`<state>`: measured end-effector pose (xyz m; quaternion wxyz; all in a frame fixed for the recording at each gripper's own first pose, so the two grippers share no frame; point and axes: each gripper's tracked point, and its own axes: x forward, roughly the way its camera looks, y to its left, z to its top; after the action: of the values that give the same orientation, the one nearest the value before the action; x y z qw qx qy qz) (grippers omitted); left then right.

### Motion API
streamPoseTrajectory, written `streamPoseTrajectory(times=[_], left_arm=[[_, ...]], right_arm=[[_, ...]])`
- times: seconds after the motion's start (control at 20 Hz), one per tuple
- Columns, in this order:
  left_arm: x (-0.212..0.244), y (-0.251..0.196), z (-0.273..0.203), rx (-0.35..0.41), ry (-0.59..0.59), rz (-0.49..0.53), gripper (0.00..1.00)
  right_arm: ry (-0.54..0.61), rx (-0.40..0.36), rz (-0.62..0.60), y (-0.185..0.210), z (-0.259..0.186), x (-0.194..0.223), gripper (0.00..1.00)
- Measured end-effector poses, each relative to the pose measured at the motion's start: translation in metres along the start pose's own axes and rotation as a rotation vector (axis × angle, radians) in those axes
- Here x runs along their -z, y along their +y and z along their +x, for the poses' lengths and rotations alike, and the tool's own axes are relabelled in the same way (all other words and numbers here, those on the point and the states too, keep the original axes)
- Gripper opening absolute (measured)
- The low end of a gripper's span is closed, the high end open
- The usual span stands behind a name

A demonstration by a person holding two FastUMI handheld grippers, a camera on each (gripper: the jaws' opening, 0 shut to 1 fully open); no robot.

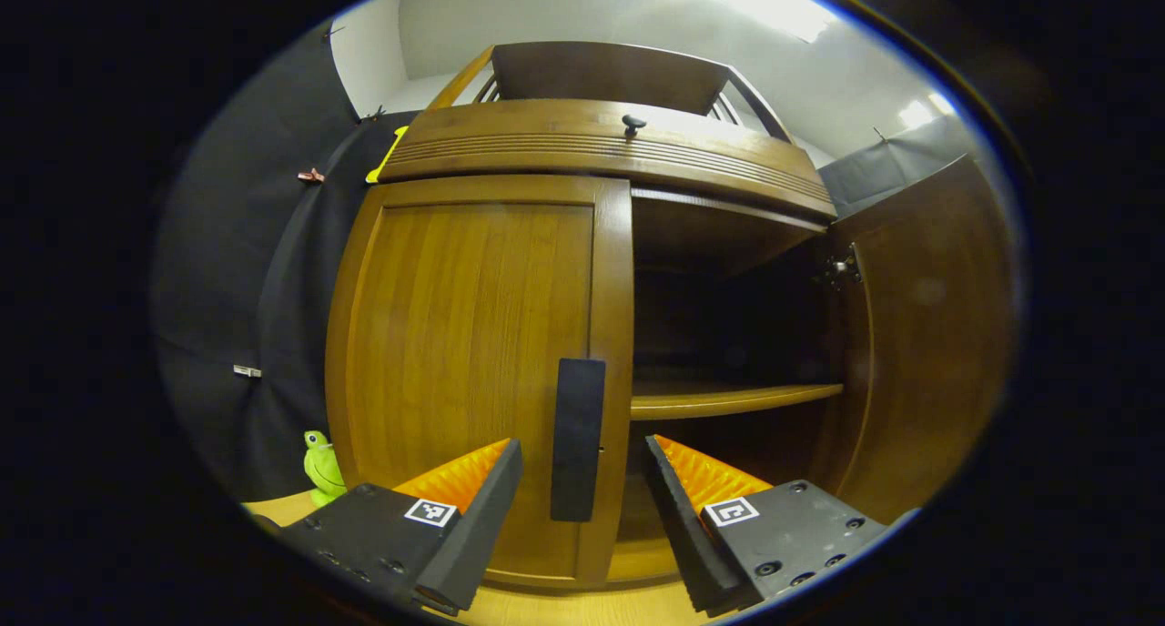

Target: Open the right door of the double-door shoe cabinet with the right hand, and open the left door with the left hand.

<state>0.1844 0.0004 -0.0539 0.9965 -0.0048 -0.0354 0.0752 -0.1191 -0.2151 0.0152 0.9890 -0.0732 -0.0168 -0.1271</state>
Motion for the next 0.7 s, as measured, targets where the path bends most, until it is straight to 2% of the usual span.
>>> streamPoseTrajectory(times=[0.15,0.3,0.4,0.45,0.55,0.65,0.7], left_arm=[[0.011,0.002,0.020,-0.003,0.004,0.008,0.83],[0.011,0.011,0.031,-0.039,-0.025,0.011,0.82],[0.013,0.010,0.033,-0.028,-0.029,-0.002,0.80],[0.015,0.012,0.036,-0.026,-0.025,-0.005,0.77],[0.017,0.004,0.038,0.007,-0.003,-0.026,0.57],[0.018,0.005,0.038,0.003,0.007,0.012,0.37],[0.018,0.005,0.038,0.004,0.009,0.025,0.35]], right_arm=[[0.006,0.012,0.013,-0.001,0.007,0.004,0.95],[0.005,0.015,0.014,0.001,0.010,0.008,0.95],[0.002,0.025,0.001,0.000,0.011,0.011,0.96],[-0.004,0.027,-0.008,0.000,0.012,0.010,0.95],[-0.005,0.043,-0.025,-0.002,0.014,0.012,0.95],[-0.003,0.067,-0.042,-0.006,0.016,0.014,0.96],[0.000,0.068,-0.041,-0.006,0.015,0.015,0.96]])
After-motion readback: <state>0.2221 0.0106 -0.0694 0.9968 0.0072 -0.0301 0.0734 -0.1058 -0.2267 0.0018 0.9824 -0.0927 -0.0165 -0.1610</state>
